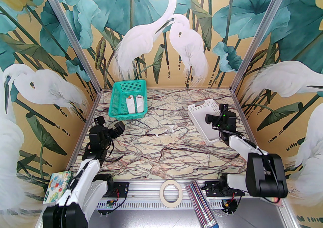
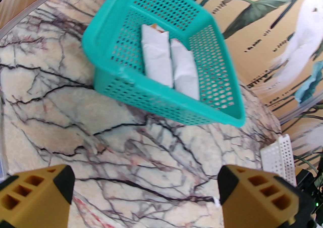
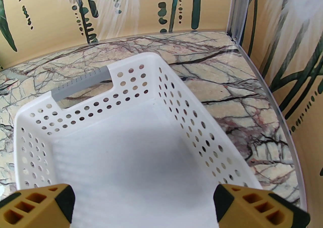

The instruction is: Place the utensils on the paper napkin and roll it up

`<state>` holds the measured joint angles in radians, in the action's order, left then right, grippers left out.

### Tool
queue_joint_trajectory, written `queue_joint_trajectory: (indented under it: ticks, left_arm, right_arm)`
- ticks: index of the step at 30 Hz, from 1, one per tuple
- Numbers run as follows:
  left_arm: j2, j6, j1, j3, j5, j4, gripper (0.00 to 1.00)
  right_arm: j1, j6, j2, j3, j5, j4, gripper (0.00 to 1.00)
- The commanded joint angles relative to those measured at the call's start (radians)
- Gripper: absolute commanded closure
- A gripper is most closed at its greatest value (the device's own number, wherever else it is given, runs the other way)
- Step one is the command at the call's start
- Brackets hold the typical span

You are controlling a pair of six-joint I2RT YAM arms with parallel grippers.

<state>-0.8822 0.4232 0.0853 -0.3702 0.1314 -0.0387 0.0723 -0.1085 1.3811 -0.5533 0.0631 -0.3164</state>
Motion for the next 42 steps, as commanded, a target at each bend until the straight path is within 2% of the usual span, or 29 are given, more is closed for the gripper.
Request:
queue_joint_trajectory:
  ticks: [1, 9, 13, 16, 17, 19, 24, 35, 41, 42]
  left_arm:
    - [-0.058, -0.025, 0.006, -0.019, -0.037, -0.087, 0.01]
    - [-0.184, -0.055, 0.007, -0.066, -0.019, -0.194, 0.01]
    - [-0.175, -0.142, 0.007, -0.09, -0.065, -0.156, 0.01]
    - [-0.175, -0.211, 0.007, -0.076, -0.103, -0.162, 0.01]
    - [-0.181, -0.234, 0.007, -0.061, -0.109, -0.186, 0.01]
    - [-0.201, -0.26, 0.007, -0.024, -0.112, -0.256, 0.0]
    - [-0.29, -0.316, 0.007, 0.055, -0.048, -0.504, 0.01]
    - [-0.496, -0.398, 0.007, 0.025, 0.094, -0.792, 0.01]
    - [-0.69, -0.417, 0.007, 0.057, 0.119, -1.06, 0.01]
    - [-0.678, -0.412, 0.007, 0.059, 0.106, -1.041, 0.01]
  right_arm:
    - [0.003, 0.012, 0.058, 0.023, 0.051, -0.197, 0.01]
    - [0.003, 0.033, 0.13, 0.06, 0.054, -0.344, 0.01]
    - [0.003, 0.04, 0.123, 0.098, 0.064, -0.402, 0.01]
    - [0.003, 0.042, 0.143, 0.153, 0.066, -0.516, 0.01]
    - [0.001, 0.038, 0.173, 0.178, 0.066, -0.609, 0.01]
    - [0.002, 0.04, 0.158, 0.166, 0.065, -0.547, 0.01]
    - [0.001, 0.039, 0.162, 0.165, 0.061, -0.556, 0.01]
    - [-0.008, 0.042, 0.162, 0.164, 0.045, -0.555, 0.01]
    - [-0.009, 0.043, 0.161, 0.164, 0.039, -0.553, 0.01]
    - [-0.009, 0.043, 0.162, 0.164, 0.038, -0.553, 0.01]
